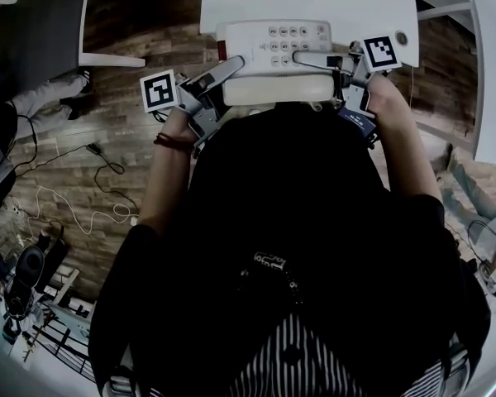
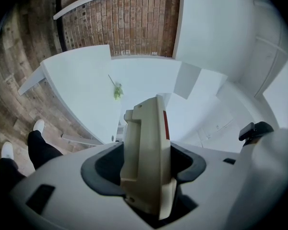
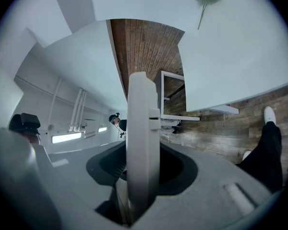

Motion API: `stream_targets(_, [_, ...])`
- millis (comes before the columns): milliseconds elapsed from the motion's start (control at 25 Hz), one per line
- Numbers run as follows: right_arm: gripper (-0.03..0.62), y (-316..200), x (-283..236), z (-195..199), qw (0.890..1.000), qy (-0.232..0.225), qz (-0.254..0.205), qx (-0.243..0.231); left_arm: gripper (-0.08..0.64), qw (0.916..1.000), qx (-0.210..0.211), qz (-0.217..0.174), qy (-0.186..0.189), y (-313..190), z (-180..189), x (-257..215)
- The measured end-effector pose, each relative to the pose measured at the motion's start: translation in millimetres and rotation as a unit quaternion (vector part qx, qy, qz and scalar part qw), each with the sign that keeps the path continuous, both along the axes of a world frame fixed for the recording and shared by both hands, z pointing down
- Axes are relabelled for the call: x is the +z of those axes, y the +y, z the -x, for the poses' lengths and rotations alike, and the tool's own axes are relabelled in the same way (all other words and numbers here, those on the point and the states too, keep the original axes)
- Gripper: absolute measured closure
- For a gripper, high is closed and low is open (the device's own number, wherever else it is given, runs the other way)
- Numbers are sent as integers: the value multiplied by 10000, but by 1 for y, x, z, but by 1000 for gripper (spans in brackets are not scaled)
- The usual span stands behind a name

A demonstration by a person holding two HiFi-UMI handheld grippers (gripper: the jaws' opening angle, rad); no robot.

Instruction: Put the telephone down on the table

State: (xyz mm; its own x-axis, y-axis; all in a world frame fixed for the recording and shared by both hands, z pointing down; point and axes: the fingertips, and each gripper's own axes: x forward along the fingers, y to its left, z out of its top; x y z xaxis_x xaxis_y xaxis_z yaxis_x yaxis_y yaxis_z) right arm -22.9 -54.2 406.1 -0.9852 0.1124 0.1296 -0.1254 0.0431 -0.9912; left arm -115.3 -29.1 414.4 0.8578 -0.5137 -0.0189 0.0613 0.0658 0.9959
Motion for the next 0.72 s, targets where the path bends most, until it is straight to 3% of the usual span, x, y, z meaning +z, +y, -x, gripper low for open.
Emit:
stream_targets(80, [428, -14, 1, -12, 10000, -5, 9, 10, 295, 10000, -13, 53, 4, -13, -12, -1])
stream_targets(280, [428, -13, 56, -36, 9998, -195, 40, -11, 294, 9998, -55, 41, -188, -12, -36, 53])
stream_targets(720, [428, -20, 41, -34, 9988, -399, -67, -279, 295, 9988, -338, -31, -349, -14, -36, 36])
